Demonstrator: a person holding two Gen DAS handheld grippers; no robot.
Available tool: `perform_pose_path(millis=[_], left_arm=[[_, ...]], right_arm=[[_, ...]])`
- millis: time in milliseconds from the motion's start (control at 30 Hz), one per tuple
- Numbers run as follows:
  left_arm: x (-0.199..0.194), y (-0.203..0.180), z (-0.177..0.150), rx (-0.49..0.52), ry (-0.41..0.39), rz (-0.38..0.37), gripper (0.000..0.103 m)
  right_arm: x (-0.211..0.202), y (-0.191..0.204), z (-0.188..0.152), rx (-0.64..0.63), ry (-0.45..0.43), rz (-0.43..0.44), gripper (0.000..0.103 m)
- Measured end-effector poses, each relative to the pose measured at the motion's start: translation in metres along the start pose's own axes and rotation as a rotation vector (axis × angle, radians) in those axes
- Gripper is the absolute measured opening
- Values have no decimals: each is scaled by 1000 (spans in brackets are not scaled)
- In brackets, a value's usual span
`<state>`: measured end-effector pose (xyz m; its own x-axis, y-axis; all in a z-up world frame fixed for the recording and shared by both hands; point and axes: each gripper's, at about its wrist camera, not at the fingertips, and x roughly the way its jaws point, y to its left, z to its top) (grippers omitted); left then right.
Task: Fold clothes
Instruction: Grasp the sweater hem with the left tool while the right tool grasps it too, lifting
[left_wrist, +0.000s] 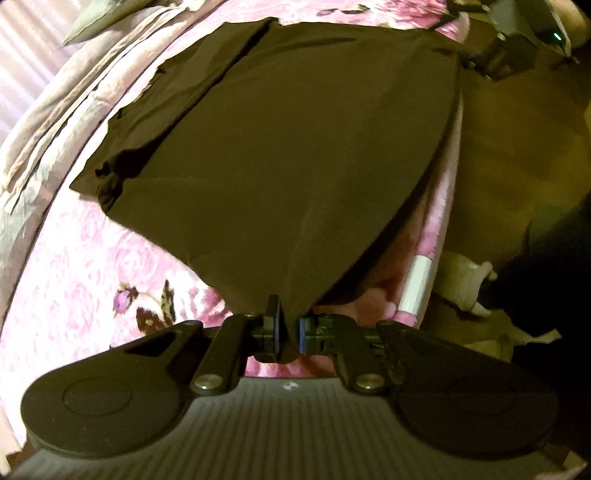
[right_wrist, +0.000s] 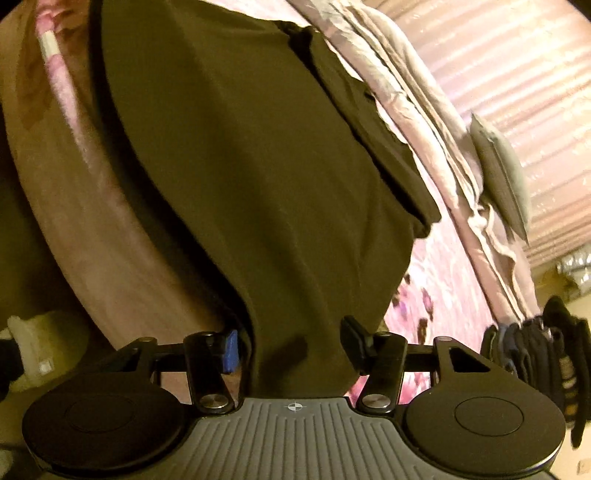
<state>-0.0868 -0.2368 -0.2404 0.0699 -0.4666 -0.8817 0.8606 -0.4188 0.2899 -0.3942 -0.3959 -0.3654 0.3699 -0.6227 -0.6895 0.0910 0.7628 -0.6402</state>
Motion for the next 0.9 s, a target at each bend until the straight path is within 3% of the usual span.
perform_pose_path(millis=[67, 100, 167, 367, 500, 600, 767, 833, 900], left_arm=[[0, 4, 1, 0, -1, 10, 7], [1, 5, 2, 9, 1, 15, 7], [0, 6, 3, 27, 7, 16, 7], [-27, -15, -1, 149, 7, 16, 5], [-52, -31, -6, 222, 8, 11, 4], [-75, -47, -16, 221, 25, -30, 4], [-118, -85, -43, 174, 90, -182, 4], [-132, -95, -51, 138, 112, -247, 4], [-140, -86, -45, 98, 101, -252, 4]], right_arm=[[-2, 4, 1, 1, 7, 9, 34], [-3, 7, 1, -1, 10, 14, 29], [-6, 8, 1, -8, 18, 39, 4], [-38, -16, 3, -1, 35, 128, 2], [-83, -25, 5, -72, 13, 195, 2], [-117, -24, -1, -122, 34, 271, 2], [-180, -11, -17, -148, 106, 411, 2], [-202, -11, -19, -150, 130, 431, 2], [-218, -17, -17, -149, 140, 425, 2]])
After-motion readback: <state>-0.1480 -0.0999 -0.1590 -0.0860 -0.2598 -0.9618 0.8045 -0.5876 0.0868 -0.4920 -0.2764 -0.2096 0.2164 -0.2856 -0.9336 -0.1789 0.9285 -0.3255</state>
